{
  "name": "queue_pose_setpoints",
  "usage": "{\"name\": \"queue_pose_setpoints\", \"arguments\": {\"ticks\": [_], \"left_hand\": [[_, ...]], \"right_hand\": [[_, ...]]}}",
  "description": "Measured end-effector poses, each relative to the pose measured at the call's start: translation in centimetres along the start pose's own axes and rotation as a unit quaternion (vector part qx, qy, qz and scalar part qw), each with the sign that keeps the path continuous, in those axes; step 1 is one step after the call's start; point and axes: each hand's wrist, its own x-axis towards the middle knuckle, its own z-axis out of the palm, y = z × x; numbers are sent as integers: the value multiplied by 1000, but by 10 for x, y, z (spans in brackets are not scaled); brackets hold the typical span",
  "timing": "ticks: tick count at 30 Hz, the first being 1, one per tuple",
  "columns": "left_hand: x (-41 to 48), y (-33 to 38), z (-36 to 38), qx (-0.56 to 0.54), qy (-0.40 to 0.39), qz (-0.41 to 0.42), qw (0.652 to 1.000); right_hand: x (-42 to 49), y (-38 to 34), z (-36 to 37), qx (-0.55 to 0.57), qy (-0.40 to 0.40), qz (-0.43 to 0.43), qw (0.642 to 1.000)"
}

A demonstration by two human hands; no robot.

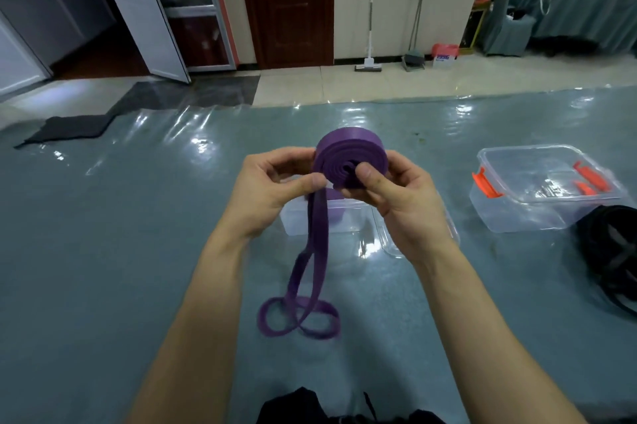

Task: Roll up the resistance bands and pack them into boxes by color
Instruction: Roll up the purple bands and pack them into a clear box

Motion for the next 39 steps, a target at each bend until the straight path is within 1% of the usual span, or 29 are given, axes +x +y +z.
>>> {"name": "queue_pose_setpoints", "arguments": {"ticks": [5, 7, 8, 9, 10, 12, 14, 15, 17, 18, 19, 20, 23, 24, 25, 27, 29, 32, 34, 36, 38, 39], "left_hand": [[2, -3, 24, -20, 47, -21, 998], [1, -4, 29, 29, 61, -25, 997], [0, -3, 30, 65, 61, -24, 996], [0, 0, 30, 97, 52, -23, 994], [0, 3, 31, 126, 36, -22, 991], [2, 13, 35, 202, -9, -21, 979], [8, 25, 42, 297, -58, -21, 953], [11, 32, 46, 345, -83, -18, 935], [18, 42, 55, 424, -129, -5, 896], [20, 47, 59, 445, -141, 5, 884], [22, 49, 61, 446, -143, 16, 883], [22, 50, 62, 424, -138, 20, 895], [13, 42, 56, 288, -104, -21, 952], [7, 35, 56, 241, -86, -37, 966], [1, 28, 59, 192, -61, -48, 978], [-7, 15, 66, 110, -7, -53, 992], [-8, 9, 72, 70, 26, -50, 996], [-1, 9, 76, 22, 33, -68, 997], [3, 10, 74, 29, 33, -70, 997], [5, 11, 70, 74, 34, -56, 995], [6, 12, 66, 141, 18, -57, 988], [6, 14, 65, 171, -4, -66, 983]], "right_hand": [[1, 13, -7, 61, 24, 45, 997], [-3, 16, -18, 66, 20, 72, 995], [-5, 13, -26, 34, 4, 85, 996], [-6, 7, -35, -32, -21, 94, 995], [-6, -1, -45, -124, -47, 94, 987], [-6, -19, -63, -292, -76, 74, 951], [-2, -35, -71, -375, -86, 58, 921], [0, -41, -72, -415, -104, 56, 902], [3, -46, -71, -514, -146, 43, 844], [3, -46, -71, -536, -148, 29, 830], [1, -46, -71, -528, -137, 17, 838], [-1, -46, -73, -493, -124, 10, 861], [-6, -50, -80, -309, -84, 13, 947], [-6, -51, -82, -251, -73, 15, 965], [-6, -51, -83, -210, -66, 16, 975], [-5, -51, -81, -164, -57, 15, 985], [-6, -47, -76, -127, -43, 14, 991], [-9, -32, -66, -66, -15, 25, 997], [-10, -23, -63, -41, -13, 46, 998], [-9, -22, -67, -70, -49, 75, 994], [-7, -27, -77, -178, -83, 75, 978], [-5, -31, -82, -240, -87, 65, 965]]}}
